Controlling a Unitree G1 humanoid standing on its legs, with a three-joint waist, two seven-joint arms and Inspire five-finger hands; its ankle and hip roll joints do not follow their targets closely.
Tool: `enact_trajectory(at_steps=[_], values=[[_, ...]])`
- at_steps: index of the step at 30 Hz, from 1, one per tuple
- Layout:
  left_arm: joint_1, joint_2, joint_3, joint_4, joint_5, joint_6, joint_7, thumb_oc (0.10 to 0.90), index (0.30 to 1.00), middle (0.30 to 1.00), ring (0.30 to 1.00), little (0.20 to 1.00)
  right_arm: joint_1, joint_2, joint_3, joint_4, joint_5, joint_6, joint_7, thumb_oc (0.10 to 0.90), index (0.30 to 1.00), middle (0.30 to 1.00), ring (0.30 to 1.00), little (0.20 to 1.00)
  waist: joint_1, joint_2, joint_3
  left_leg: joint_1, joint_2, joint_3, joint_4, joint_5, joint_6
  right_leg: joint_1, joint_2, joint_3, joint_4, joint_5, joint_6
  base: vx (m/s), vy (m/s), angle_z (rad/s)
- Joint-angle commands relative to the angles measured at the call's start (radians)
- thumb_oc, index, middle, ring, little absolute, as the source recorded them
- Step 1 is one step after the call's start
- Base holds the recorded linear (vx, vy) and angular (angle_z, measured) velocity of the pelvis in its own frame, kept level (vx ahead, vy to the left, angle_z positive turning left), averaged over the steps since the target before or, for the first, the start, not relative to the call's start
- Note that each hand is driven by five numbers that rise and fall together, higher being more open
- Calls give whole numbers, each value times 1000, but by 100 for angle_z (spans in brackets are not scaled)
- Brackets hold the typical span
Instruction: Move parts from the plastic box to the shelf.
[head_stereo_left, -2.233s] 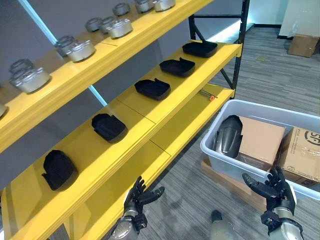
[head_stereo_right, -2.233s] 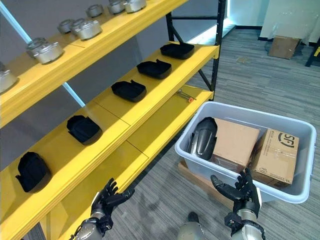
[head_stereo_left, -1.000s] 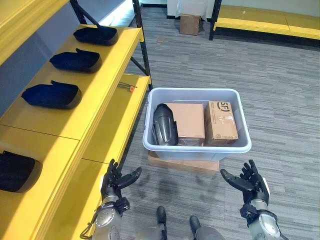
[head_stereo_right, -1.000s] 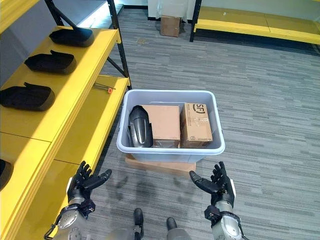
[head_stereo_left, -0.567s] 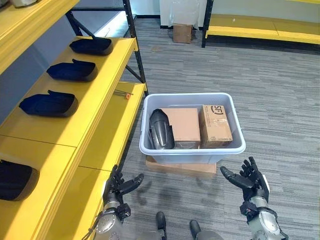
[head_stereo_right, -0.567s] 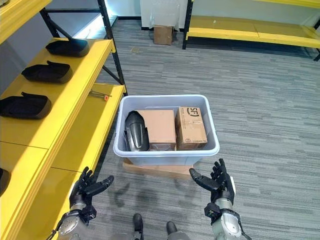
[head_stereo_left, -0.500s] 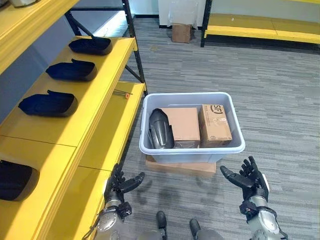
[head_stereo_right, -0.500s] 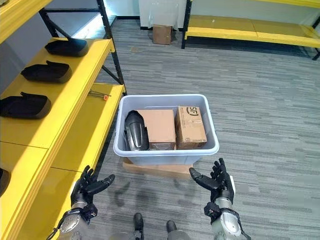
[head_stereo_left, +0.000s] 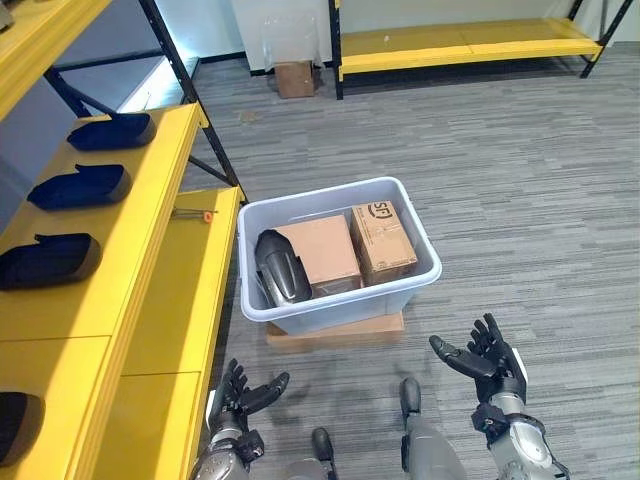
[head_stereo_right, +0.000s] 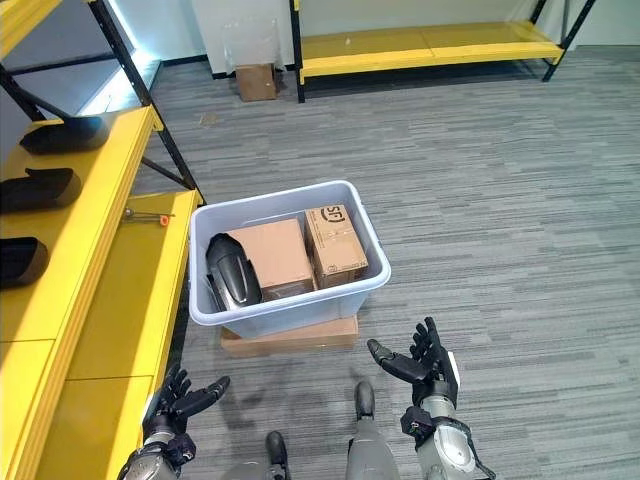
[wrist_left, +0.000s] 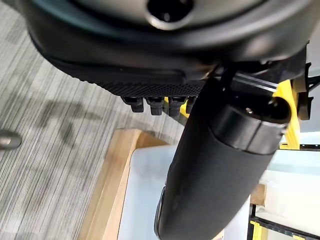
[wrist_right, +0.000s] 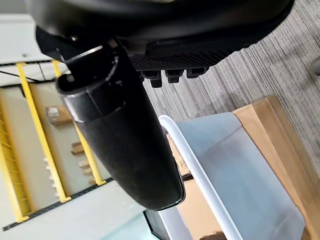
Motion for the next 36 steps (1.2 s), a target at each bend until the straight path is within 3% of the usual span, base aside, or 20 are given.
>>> enact_trajectory(at_steps=[1, 15, 16, 18, 20, 21, 22, 23, 24, 25, 27, 28, 29, 30, 34, 35, 36], values=[[-63, -30, 13, -134, -25, -86, -5, 900, 1000, 1000, 1000, 1000, -18, -63, -28, -192, -16, -98, -4, 900, 1000, 1000, 1000, 1000, -80, 62, -34, 157, 12, -95, 47, 13, -29, -36, 57, 13, -49, 177, -34, 169, -182, 81], [-56, -33, -13, -169, -20, -87, -17, 900, 1000, 1000, 1000, 1000, -48, -113, -24, -178, -41, -111, -29, 900, 1000, 1000, 1000, 1000, -85, 66, 4, 192, 124, -60, 62, 45, -17, -56, 115, 36, 161, 167, 7, 162, -143, 0], [-56, -37, -14, -169, -21, -82, -23, 900, 1000, 1000, 1000, 1000, -35, -111, -26, -176, -39, -113, -31, 900, 1000, 1000, 1000, 1000, -86, 59, 1, 178, 142, -67, 115, 46, -12, -53, 119, 44, 176, 164, 4, 188, -257, 14], [-53, -40, -20, -175, -28, -82, -23, 900, 1000, 1000, 1000, 1000, -26, -116, -25, -181, -33, -115, -35, 900, 1000, 1000, 1000, 1000, -77, 31, -5, 92, 128, -89, 273, 46, -14, -4, 107, 39, 131, 172, -16, 154, -325, 31], [-60, -31, -35, -186, -35, -83, -22, 900, 1000, 1000, 1000, 1000, -26, -138, -19, -189, -31, -120, -45, 900, 1000, 1000, 1000, 1000, -51, -22, 25, -52, 56, -125, 531, 10, -23, 59, 67, 30, 87, 191, -36, 10, -290, 35], [-60, -31, -35, -186, -35, -83, -21, 900, 1000, 1000, 1000, 1000, -26, -138, -19, -190, -31, -119, -45, 900, 1000, 1000, 1000, 1000, -54, -20, 25, -58, 58, -130, 540, 6, -23, 59, 68, 26, 87, 191, -36, -34, -268, 33], [-81, -11, -48, -190, -41, -87, -19, 900, 1000, 1000, 1000, 1000, -53, -160, -6, -194, -34, -125, -52, 900, 1000, 1000, 1000, 1000, -25, -47, 73, -136, -15, -160, 692, -32, -27, 110, 44, 16, 51, 200, -46, -20, -141, 24], [-82, -11, -47, -189, -41, -87, -19, 900, 1000, 1000, 1000, 1000, -53, -160, -6, -194, -34, -125, -52, 900, 1000, 1000, 1000, 1000, -25, -46, 75, -136, -14, -161, 695, -34, -27, 112, 45, 15, 51, 200, -46, 28, -217, 13], [-93, 2, -47, -185, -47, -90, -22, 900, 1000, 1000, 1000, 1000, -71, -159, -7, -194, -40, -125, -60, 900, 1000, 1000, 1000, 1000, -23, -57, 83, -177, 38, -123, 652, -61, -14, 138, 39, 10, 24, 197, -48, 43, -71, -4], [-93, 2, -47, -185, -47, -91, -22, 900, 1000, 1000, 1000, 1000, -71, -159, -7, -194, -40, -125, -60, 900, 1000, 1000, 1000, 1000, -21, -54, 87, -173, 41, -122, 654, -64, -15, 142, 42, 11, 23, 197, -49, 95, -90, -6], [-92, 5, -46, -192, -51, -89, -29, 900, 1000, 1000, 1000, 1000, -78, -162, -15, -193, -41, -125, -61, 900, 1000, 1000, 1000, 1000, -20, -55, 76, -188, 112, -126, 524, -65, -10, 178, 46, 15, -11, 195, -45, 184, -1, 19], [-93, 15, -45, -196, -43, -87, -30, 900, 1000, 1000, 1000, 1000, -81, -160, -17, -185, -42, -124, -66, 900, 1000, 1000, 1000, 1000, -20, -45, 57, -188, 166, -144, 293, -37, -7, 199, 55, 21, -24, 186, -37, 206, 32, 22], [-93, 15, -45, -196, -43, -87, -30, 900, 1000, 1000, 1000, 1000, -81, -161, -17, -185, -42, -124, -66, 900, 1000, 1000, 1000, 1000, -17, -46, 63, -172, 168, -137, 280, -33, -9, 207, 56, 24, -26, 185, -38, 303, 121, 5], [-88, 10, -42, -186, -29, -82, -33, 900, 1000, 1000, 1000, 1000, -69, -161, -24, -176, -39, -121, -64, 900, 1000, 1000, 1000, 1000, -13, -30, 40, -175, 235, -131, 68, 44, -23, 231, 71, 32, -25, 176, -28, 168, 76, -4], [-86, 16, -42, -157, -26, -76, -42, 900, 1000, 1000, 1000, 1000, -51, -146, -31, -177, -21, -105, -46, 900, 1000, 1000, 1000, 1000, -14, -11, 14, -204, 267, -86, -4, 65, -49, 277, 71, 42, -27, 164, -32, 245, 174, -12], [-80, 14, -34, -154, -25, -70, -46, 900, 1000, 1000, 1000, 1000, -44, -125, -32, -186, -9, -97, -31, 900, 1000, 1000, 1000, 1000, -13, 6, -4, -124, 290, -71, -4, 60, -56, 287, 73, 56, -23, 159, -37, 332, 395, -32], [-69, 31, -26, -160, -21, -70, -47, 900, 1000, 1000, 1000, 1000, -39, -120, -18, -183, -13, -96, -22, 900, 1000, 1000, 1000, 1000, 0, 21, -29, -106, 287, -108, -4, 81, -60, 284, 64, 71, -29, 154, -47, 290, 420, -105]])
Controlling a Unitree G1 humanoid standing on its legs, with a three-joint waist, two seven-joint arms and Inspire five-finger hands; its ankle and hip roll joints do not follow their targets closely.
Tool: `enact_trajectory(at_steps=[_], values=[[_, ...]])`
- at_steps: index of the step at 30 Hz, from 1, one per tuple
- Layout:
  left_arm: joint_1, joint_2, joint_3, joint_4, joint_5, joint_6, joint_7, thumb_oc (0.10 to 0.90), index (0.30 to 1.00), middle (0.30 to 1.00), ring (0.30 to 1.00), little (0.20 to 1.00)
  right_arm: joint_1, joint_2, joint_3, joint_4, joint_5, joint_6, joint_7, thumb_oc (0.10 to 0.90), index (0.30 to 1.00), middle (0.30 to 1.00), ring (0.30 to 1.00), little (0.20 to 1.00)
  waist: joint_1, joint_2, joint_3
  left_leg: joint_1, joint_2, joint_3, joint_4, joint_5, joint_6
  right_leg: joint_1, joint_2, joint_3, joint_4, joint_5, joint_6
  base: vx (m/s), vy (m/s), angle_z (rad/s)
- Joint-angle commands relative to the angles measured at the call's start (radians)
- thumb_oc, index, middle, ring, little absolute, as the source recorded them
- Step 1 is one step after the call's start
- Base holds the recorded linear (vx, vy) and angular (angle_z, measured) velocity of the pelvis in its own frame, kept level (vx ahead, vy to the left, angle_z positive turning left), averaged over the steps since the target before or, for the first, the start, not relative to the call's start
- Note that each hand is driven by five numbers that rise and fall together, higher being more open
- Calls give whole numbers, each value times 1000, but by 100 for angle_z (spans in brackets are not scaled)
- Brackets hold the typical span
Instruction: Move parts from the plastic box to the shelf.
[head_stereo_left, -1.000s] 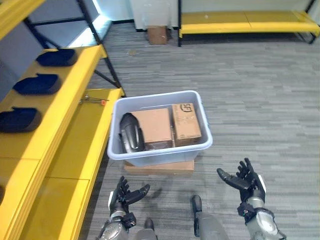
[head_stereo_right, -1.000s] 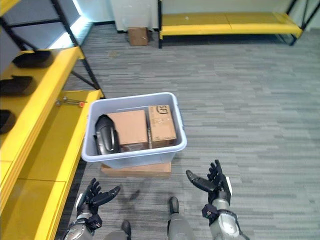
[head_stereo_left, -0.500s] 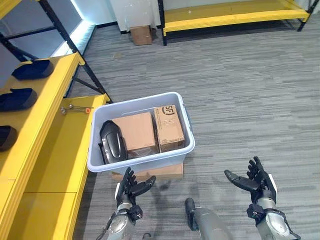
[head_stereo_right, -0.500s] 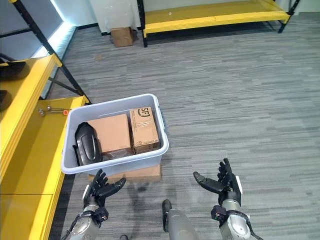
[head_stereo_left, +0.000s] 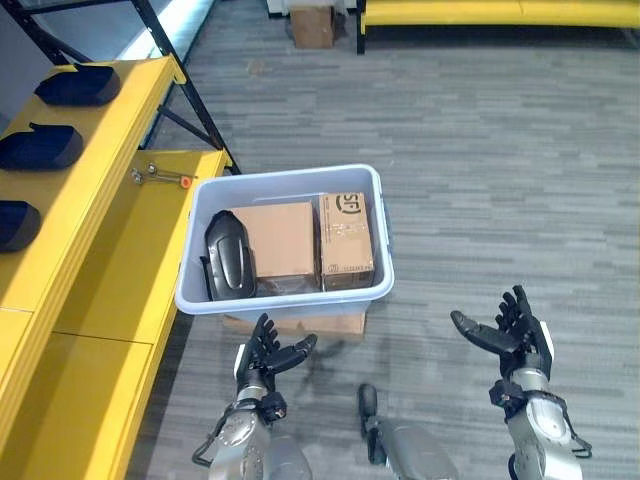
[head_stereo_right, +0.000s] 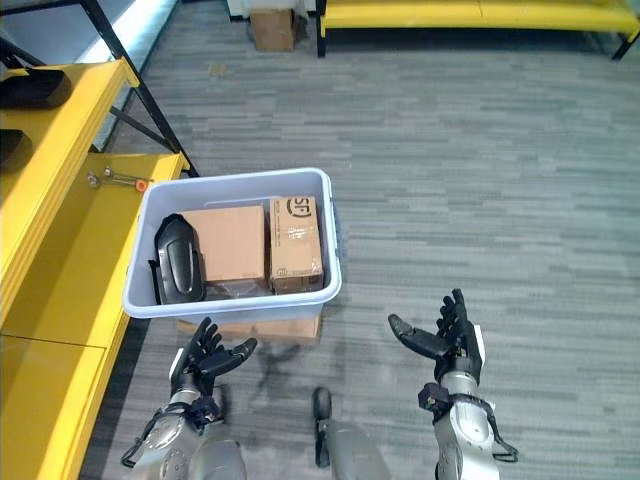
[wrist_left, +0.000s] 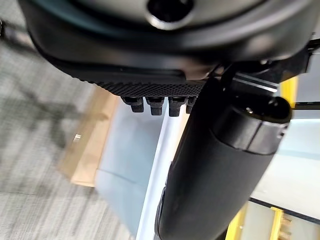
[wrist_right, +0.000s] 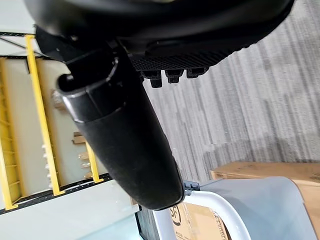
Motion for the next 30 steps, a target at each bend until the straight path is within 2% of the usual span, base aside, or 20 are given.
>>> enact_trajectory(at_steps=[1, 2, 4, 6, 8, 9, 10, 13, 19, 22, 23, 25, 27, 30], values=[[88, 57, 38, -168, 6, -76, -23, 900, 1000, 1000, 1000, 1000, 86, -29, 30, -159, 0, -78, 37, 900, 1000, 1000, 1000, 1000, 4, 39, -151, 57, 26, -17, -24, 90, 19, 140, -140, 110, -36, 107, -31, 165, 290, -172], [89, 58, 38, -168, 6, -76, -23, 900, 1000, 1000, 1000, 1000, 87, -29, 30, -159, 0, -79, 37, 900, 1000, 1000, 1000, 1000, 5, 39, -151, 59, 26, -15, -24, 90, 19, 140, -140, 111, -36, 107, -30, 100, 222, -135], [101, 74, 21, -168, 1, -79, -27, 900, 1000, 1000, 1000, 1000, 107, -2, 21, -162, 8, -76, 43, 900, 1000, 1000, 1000, 1000, 9, 32, -165, 74, 0, 8, -10, 103, 6, 150, -179, 108, -46, 119, -30, 131, 272, -25], [104, 90, 15, -170, 3, -80, -32, 900, 1000, 1000, 1000, 1000, 115, 11, 14, -159, 11, -72, 51, 900, 1000, 1000, 1000, 1000, 10, 26, -176, 80, -27, 25, 15, 91, 0, 159, -223, 98, -56, 119, -30, 133, 300, 10], [103, 96, 17, -174, 4, -80, -34, 900, 1000, 1000, 1000, 1000, 115, 13, 12, -163, 9, -71, 52, 900, 1000, 1000, 1000, 1000, 13, 21, -177, 84, -39, 31, 25, 85, -1, 162, -239, 100, -58, 118, -28, 74, 278, 5], [93, 106, 10, -175, 7, -82, -36, 900, 1000, 1000, 1000, 1000, 120, 25, 9, -161, 3, -72, 55, 900, 1000, 1000, 1000, 1000, 13, 6, -174, 88, -67, 54, 56, 64, -4, 164, -286, 86, -74, 119, -25, 43, 272, -11], [93, 106, 10, -175, 7, -82, -36, 900, 1000, 1000, 1000, 1000, 120, 25, 9, -161, 3, -72, 55, 900, 1000, 1000, 1000, 1000, 13, 5, -173, 89, -68, 55, 55, 64, -4, 165, -287, 86, -74, 119, -25, 58, 333, -20], [91, 112, 14, -170, 6, -84, -35, 900, 1000, 1000, 1000, 1000, 111, 30, 10, -155, -5, -73, 58, 900, 1000, 1000, 1000, 1000, 20, -16, -167, 103, -87, 76, 68, 50, -3, 154, -329, 64, -86, 118, -23, 22, 184, 0], [82, 112, 17, -171, 6, -87, -35, 900, 1000, 1000, 1000, 1000, 93, -3, 15, -168, -63, -88, 45, 900, 1000, 1000, 1000, 1000, 37, -47, -152, 127, -105, 92, 66, 47, 1, 146, -353, 51, -90, 113, -22, 8, 138, -3], [76, 105, 21, -183, 12, -83, -33, 900, 1000, 1000, 1000, 1000, 58, -67, 25, -193, -134, -103, 25, 900, 1000, 1000, 1000, 1000, 55, -73, -131, 128, -114, 79, 79, 47, -2, 154, -351, 55, -82, 114, -17, -14, 78, -1], [76, 105, 22, -183, 12, -83, -33, 900, 1000, 1000, 1000, 1000, 58, -67, 25, -193, -134, -103, 25, 900, 1000, 1000, 1000, 1000, 55, -73, -130, 129, -114, 79, 79, 47, -2, 154, -351, 55, -82, 114, -17, -10, 53, 4], [80, 99, 26, -189, 13, -82, -33, 900, 1000, 1000, 1000, 1000, 31, -128, 41, -197, -183, -115, 18, 900, 1000, 1000, 1000, 1000, 68, -86, -117, 132, -116, 73, 84, 46, -2, 160, -344, 62, -76, 115, -15, -3, 22, -7], [85, 98, 26, -194, 13, -78, -37, 900, 1000, 1000, 1000, 1000, -20, -209, 71, -199, -232, -127, 9, 900, 1000, 1000, 1000, 1000, 86, -99, -95, 130, -118, 65, 87, 46, -3, 166, -337, 68, -68, 114, -13, -18, 5, -6], [89, 106, 16, -205, 12, -70, -44, 900, 1000, 1000, 1000, 1000, -133, -387, 160, -169, -326, -139, -13, 900, 1000, 1000, 1000, 1000, 115, -117, -53, 125, -119, 54, 90, 45, -5, 174, -325, 70, -55, 115, -8, -22, -16, 7]])
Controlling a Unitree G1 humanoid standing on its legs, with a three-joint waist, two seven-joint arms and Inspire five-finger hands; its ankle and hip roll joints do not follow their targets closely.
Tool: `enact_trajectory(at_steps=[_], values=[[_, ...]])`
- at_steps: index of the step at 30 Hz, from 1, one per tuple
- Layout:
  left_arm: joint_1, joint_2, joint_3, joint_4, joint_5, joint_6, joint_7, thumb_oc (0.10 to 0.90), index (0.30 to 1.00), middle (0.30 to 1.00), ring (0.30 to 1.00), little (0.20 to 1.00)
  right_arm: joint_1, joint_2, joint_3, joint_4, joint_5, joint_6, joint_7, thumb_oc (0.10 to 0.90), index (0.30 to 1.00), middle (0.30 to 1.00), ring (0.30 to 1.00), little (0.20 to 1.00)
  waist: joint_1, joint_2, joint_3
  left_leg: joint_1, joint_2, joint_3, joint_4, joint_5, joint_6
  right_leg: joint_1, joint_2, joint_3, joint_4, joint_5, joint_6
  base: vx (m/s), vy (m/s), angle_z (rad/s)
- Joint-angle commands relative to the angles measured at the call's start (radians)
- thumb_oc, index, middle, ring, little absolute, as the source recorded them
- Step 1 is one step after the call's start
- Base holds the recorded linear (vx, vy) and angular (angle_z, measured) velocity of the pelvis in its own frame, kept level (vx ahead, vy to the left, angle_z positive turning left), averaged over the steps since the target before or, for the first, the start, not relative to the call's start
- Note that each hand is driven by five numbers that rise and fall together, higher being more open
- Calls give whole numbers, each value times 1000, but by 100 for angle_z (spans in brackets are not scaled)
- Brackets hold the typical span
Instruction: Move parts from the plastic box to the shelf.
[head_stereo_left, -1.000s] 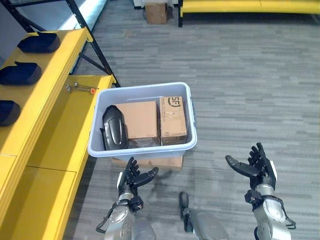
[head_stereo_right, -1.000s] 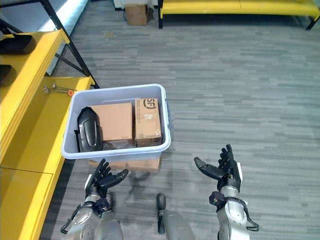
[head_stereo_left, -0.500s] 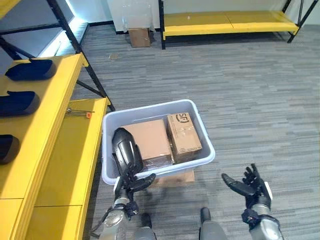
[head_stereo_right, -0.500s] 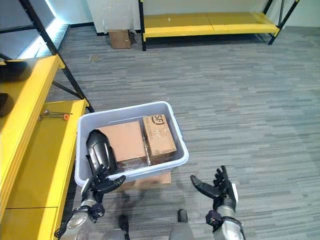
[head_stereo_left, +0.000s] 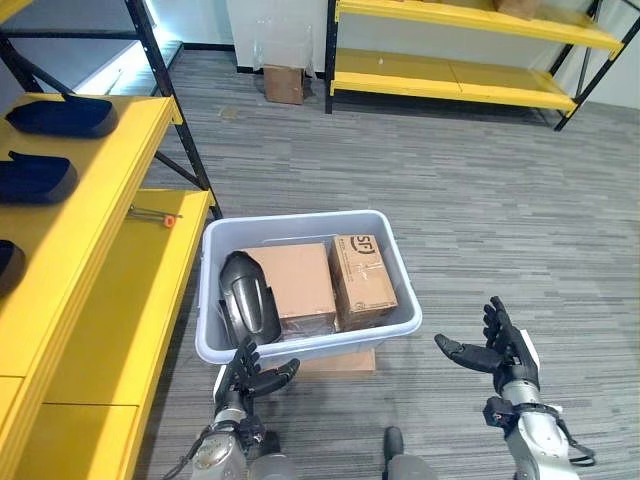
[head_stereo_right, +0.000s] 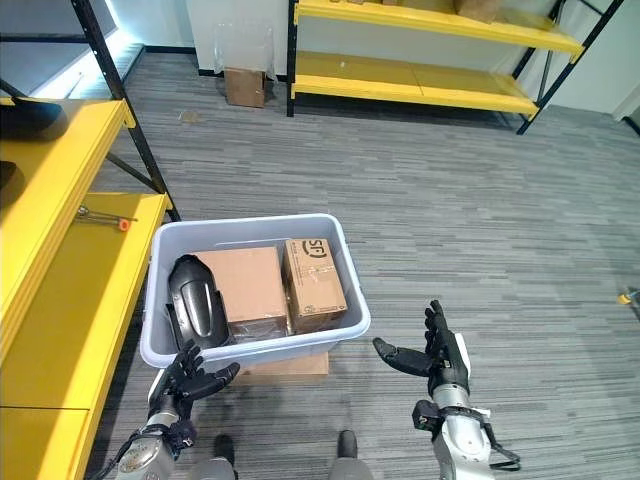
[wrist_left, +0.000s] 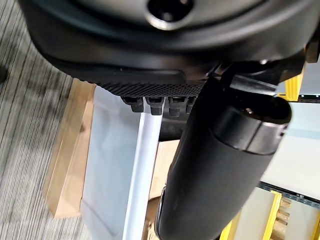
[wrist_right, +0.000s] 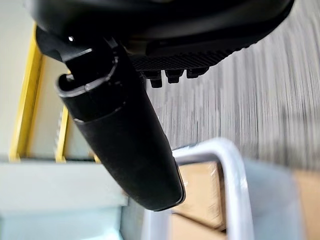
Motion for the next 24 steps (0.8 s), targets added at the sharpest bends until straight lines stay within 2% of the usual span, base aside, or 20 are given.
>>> enact_trajectory(at_steps=[1, 4, 6, 7, 8, 9, 11, 12, 13, 14, 16, 17, 18, 20, 21, 22, 24], values=[[-16, -3, 18, -179, 13, -64, -24, 900, 1000, 1000, 1000, 1000, -258, -224, 41, -123, -135, -150, -47, 900, 1000, 1000, 1000, 1000, 37, 49, 78, 68, 83, -31, -76, 54, 15, 109, -50, 14, 21, 11, -17, -44, -32, 18], [-32, 6, 0, -198, 5, -51, -27, 900, 1000, 1000, 1000, 1000, -450, -417, 193, -89, -232, -154, -85, 900, 1000, 1000, 1000, 1000, 72, 42, 128, 55, 87, -39, -74, 54, 13, 114, -44, 13, 29, 12, -12, -49, -22, 17], [-35, 15, -8, -212, -1, -43, -23, 900, 1000, 1000, 1000, 1000, -605, -555, 341, -80, -280, -156, -81, 900, 1000, 1000, 1000, 1000, 99, 38, 159, 37, 89, -44, -75, 64, 10, 107, -42, 9, 38, 18, -12, -56, -14, 19], [-35, 18, -12, -214, -6, -39, -23, 900, 1000, 1000, 1000, 1000, -659, -594, 393, -73, -290, -152, -83, 900, 1000, 1000, 1000, 1000, 107, 38, 170, 30, 90, -47, -76, 66, 9, 105, -42, 6, 42, 18, -12, -25, -10, 17], [-41, 17, -9, -213, -9, -30, -13, 900, 1000, 1000, 1000, 1000, -795, -687, 542, -54, -320, -145, -76, 900, 1000, 1000, 1000, 1000, 133, 39, 196, 22, 94, -53, -78, 65, 5, 105, -44, -4, 51, 17, -12, -25, 0, 24], [-43, 13, -6, -213, -9, -30, -13, 900, 1000, 1000, 1000, 1000, -806, -687, 552, -49, -319, -146, -77, 900, 1000, 1000, 1000, 1000, 128, 40, 197, 17, 94, -55, -78, 71, 6, 99, -44, -3, 52, 21, -12, -26, 6, 36], [-41, 19, -16, -227, -15, -23, -6, 900, 1000, 1000, 1000, 1000, -991, -757, 745, -14, -348, -141, -78, 900, 1000, 1000, 1000, 1000, 158, 45, 219, 1, 100, -59, -81, 71, 2, 94, -44, -9, 58, 18, -11, -16, -2, 39], [-41, 17, -17, -237, -18, -22, -2, 900, 1000, 1000, 1000, 1000, -1067, -774, 823, -1, -355, -138, -80, 900, 1000, 1000, 1000, 1000, 163, 49, 219, -22, 102, -63, -80, 80, 3, 77, -42, -8, 63, 25, -11, 31, -16, 26], [-36, 31, -22, -251, -21, -19, 5, 900, 1000, 1000, 1000, 1000, -1204, -797, 966, 17, -376, -134, -79, 900, 1000, 1000, 1000, 1000, 179, 50, 219, -41, 106, -69, -79, 76, -1, 67, -42, -17, 67, 22, -11, -6, -6, 18], [-38, 27, -20, -252, -21, -19, 5, 900, 1000, 1000, 1000, 1000, -1218, -796, 977, 22, -374, -134, -81, 900, 1000, 1000, 1000, 1000, 174, 52, 219, -51, 106, -71, -77, 82, 0, 58, -42, -15, 69, 27, -11, 48, -10, 6], [-34, 47, -22, -262, -24, -18, 13, 900, 1000, 1000, 1000, 1000, -1365, -807, 1133, 43, -412, -128, -78, 900, 1000, 1000, 1000, 1000, 196, 52, 219, -74, 108, -77, -74, 78, -3, 47, -42, -21, 75, 25, -12, 35, -3, 15], [-35, 40, -19, -262, -24, -17, 13, 900, 1000, 1000, 1000, 1000, -1381, -804, 1149, 50, -409, -129, -80, 900, 1000, 1000, 1000, 1000, 190, 55, 219, -75, 108, -77, -72, 77, -3, 46, -41, -21, 75, 24, -12, 17, -1, 30], [-35, 58, -12, -269, -23, -16, 25, 900, 1000, 1000, 1000, 1000, -1572, -807, 1326, 74, -453, -123, -82, 900, 1000, 1000, 1000, 1000, 209, 57, 219, -122, 109, -86, -66, 81, -7, 17, -43, -26, 83, 26, -14, 10, 7, 38], [-34, 57, -6, -274, -31, -13, 35, 900, 1000, 1000, 1000, 1000, -1709, -796, 1465, 92, -492, -119, -77, 900, 1000, 1000, 1000, 1000, 222, 58, 219, -152, 111, -95, -60, 83, -8, -1, -45, -31, 93, 27, -16, 24, 3, 28], [-33, 75, -6, -281, -31, -12, 37, 900, 1000, 1000, 1000, 1000, -1788, -779, 1531, 107, -515, -118, -72, 900, 1000, 1000, 1000, 1000, 234, 46, 219, -176, 114, -103, -58, 84, -10, -20, -45, -37, 98, 29, -18, 25, -6, 10], [-34, 75, -5, -282, -31, -12, 37, 900, 1000, 1000, 1000, 1000, -1789, -778, 1531, 108, -515, -118, -72, 900, 1000, 1000, 1000, 1000, 234, 45, 219, -178, 114, -104, -57, 84, -10, -21, -45, -37, 99, 28, -18, 25, -2, 12], [-35, 122, 11, -284, -38, -14, 45, 900, 1000, 1000, 1000, 1000, -1822, -755, 1531, 121, -542, -123, -50, 900, 1000, 1000, 1000, 1000, 267, -1, 219, -204, 120, -112, -56, 86, -13, -40, -44, -41, 102, 31, -21, 21, 2, 10]])
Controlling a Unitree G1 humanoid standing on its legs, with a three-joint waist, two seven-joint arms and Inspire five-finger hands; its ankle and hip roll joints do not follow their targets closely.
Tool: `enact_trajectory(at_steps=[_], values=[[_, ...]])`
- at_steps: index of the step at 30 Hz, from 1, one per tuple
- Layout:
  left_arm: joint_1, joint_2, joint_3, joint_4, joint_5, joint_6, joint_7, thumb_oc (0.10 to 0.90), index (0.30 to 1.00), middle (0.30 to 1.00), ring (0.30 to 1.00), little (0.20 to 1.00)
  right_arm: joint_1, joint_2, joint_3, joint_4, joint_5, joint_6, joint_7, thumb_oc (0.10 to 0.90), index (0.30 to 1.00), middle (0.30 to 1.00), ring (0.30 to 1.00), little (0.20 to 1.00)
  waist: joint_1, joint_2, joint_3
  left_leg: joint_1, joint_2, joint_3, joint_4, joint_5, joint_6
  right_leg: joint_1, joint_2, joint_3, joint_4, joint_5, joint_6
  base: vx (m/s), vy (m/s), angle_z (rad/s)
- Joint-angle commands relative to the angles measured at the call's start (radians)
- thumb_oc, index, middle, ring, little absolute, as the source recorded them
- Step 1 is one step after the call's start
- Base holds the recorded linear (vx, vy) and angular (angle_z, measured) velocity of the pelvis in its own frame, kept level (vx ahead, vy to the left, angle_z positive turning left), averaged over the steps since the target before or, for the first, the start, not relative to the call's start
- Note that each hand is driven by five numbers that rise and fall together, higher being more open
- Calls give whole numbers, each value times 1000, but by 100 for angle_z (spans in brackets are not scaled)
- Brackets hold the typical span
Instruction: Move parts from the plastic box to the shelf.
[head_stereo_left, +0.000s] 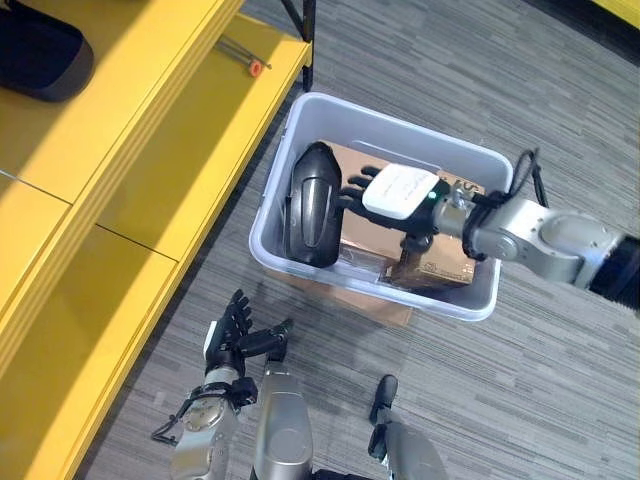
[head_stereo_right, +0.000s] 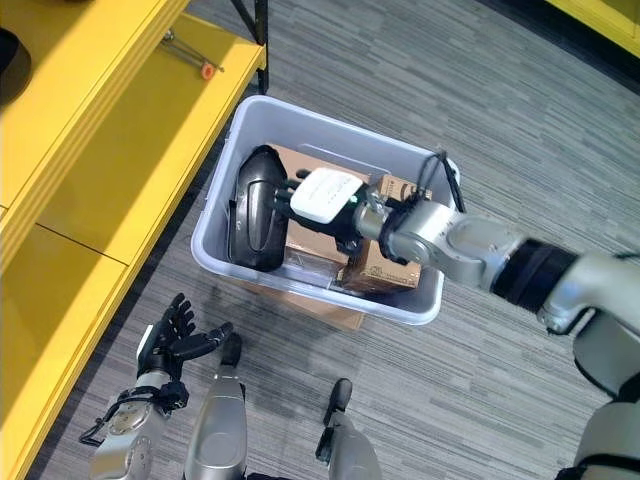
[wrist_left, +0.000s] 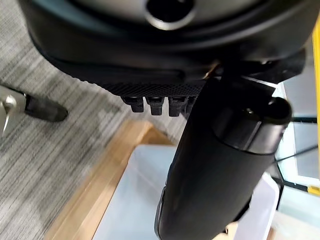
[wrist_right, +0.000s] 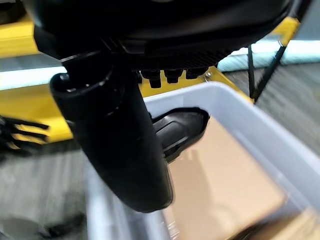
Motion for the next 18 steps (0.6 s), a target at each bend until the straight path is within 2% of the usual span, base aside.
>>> enact_trajectory(at_steps=[1, 2, 3, 5, 6, 7, 11, 18], values=[[76, 46, 17, -161, -28, -57, 6, 900, 1000, 1000, 1000, 1000, -167, -45, -36, -29, -35, -1, -18, 900, 1000, 1000, 1000, 1000, 25, -34, -13, -19, 88, -7, -85, 29, 15, 25, -80, 36, 103, 5, -51, 31, -2, 1], [74, 58, 19, -169, -31, -58, 11, 900, 1000, 1000, 1000, 1000, -190, -39, -36, -21, -35, 8, -20, 900, 1000, 1000, 1000, 1000, 36, -48, -13, -37, 91, -12, -80, 29, 13, 13, -77, 33, 104, 9, -52, 22, 0, -7], [74, 59, 20, -169, -31, -58, 11, 900, 1000, 1000, 1000, 1000, -191, -38, -36, -21, -35, 8, -20, 900, 1000, 1000, 1000, 1000, 35, -49, -13, -39, 91, -12, -79, 29, 13, 11, -77, 33, 105, 9, -52, 27, 4, -3], [73, 78, 23, -176, -27, -57, 15, 900, 1000, 1000, 1000, 1000, -221, -32, -36, -17, -48, 12, -25, 900, 1000, 1000, 1000, 1000, 42, -68, -13, -58, 92, -18, -71, 27, 11, 4, -77, 29, 105, 10, -54, 47, 3, 16], [72, 103, 29, -187, -19, -60, 23, 900, 1000, 1000, 1000, 1000, -248, -16, -36, -1, -62, 15, -27, 900, 1000, 1000, 1000, 1000, 52, -88, -13, -84, 95, -26, -63, 26, 7, -6, -75, 23, 103, 12, -56, 45, -3, 11], [72, 103, 30, -188, -19, -60, 23, 900, 1000, 1000, 1000, 1000, -250, -15, -36, 0, -62, 14, -28, 900, 1000, 1000, 1000, 1000, 51, -89, -13, -86, 94, -27, -61, 26, 7, -7, -76, 23, 104, 12, -56, 35, -3, 6], [74, 128, 44, -196, -21, -62, 32, 900, 1000, 1000, 1000, 1000, -288, -6, -36, 4, -102, 16, -27, 900, 1000, 1000, 1000, 1000, 63, -128, -13, -121, 97, -35, -50, 23, 4, -22, -73, 13, 102, 13, -60, 28, 4, 0], [75, 142, 58, -207, -28, -67, 50, 900, 1000, 1000, 1000, 1000, -289, 8, -36, 66, -104, 20, -20, 900, 1000, 1000, 1000, 1000, 84, -156, -13, -191, 102, -64, -32, 19, 1, -55, -65, -2, 93, 20, -62, 16, -1, 5]])
